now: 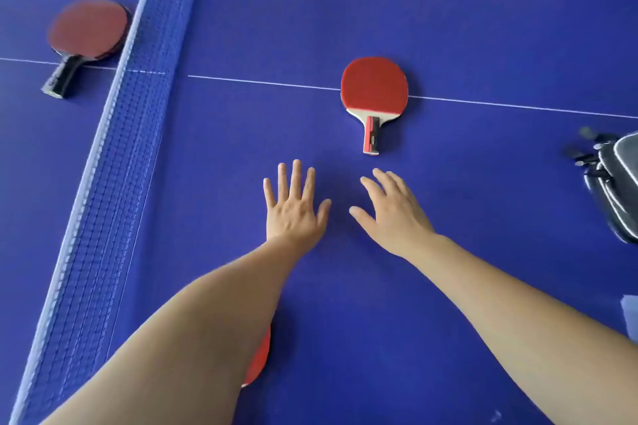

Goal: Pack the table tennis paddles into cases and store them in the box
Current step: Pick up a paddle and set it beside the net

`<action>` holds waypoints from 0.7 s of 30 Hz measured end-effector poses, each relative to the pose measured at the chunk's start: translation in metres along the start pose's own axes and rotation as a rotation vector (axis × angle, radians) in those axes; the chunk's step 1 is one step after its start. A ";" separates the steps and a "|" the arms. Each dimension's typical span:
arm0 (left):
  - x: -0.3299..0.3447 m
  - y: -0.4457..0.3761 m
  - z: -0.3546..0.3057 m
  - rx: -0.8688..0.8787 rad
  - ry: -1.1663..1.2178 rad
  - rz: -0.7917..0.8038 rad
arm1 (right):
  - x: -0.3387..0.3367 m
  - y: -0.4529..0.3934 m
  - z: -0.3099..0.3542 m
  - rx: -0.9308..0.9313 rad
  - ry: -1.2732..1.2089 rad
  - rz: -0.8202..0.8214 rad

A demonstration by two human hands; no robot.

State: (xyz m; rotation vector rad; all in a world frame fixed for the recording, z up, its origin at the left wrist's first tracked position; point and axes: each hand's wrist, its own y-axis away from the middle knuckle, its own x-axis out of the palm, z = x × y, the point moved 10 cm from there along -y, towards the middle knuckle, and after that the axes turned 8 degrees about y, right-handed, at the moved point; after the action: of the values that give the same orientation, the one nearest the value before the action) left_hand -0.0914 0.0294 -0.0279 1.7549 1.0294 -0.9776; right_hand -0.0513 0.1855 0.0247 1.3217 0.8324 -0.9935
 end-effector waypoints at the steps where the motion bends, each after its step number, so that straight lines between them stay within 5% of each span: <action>1: 0.003 -0.007 0.004 -0.021 -0.017 0.012 | -0.006 -0.015 -0.001 0.005 0.004 -0.055; 9: 0.017 -0.026 0.011 -0.024 0.023 -0.013 | -0.035 -0.107 -0.020 0.278 0.048 -0.376; 15: 0.017 -0.027 0.012 -0.018 0.043 -0.006 | -0.004 -0.119 -0.059 0.796 -0.152 -0.204; 21: 0.017 -0.028 0.012 -0.002 0.077 -0.023 | 0.000 -0.136 -0.064 0.884 -0.293 -0.183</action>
State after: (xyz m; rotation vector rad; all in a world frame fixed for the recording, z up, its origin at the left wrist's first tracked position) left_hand -0.1134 0.0307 -0.0550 1.7946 1.1009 -0.9290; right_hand -0.1730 0.2513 -0.0328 1.7775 0.2712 -1.7680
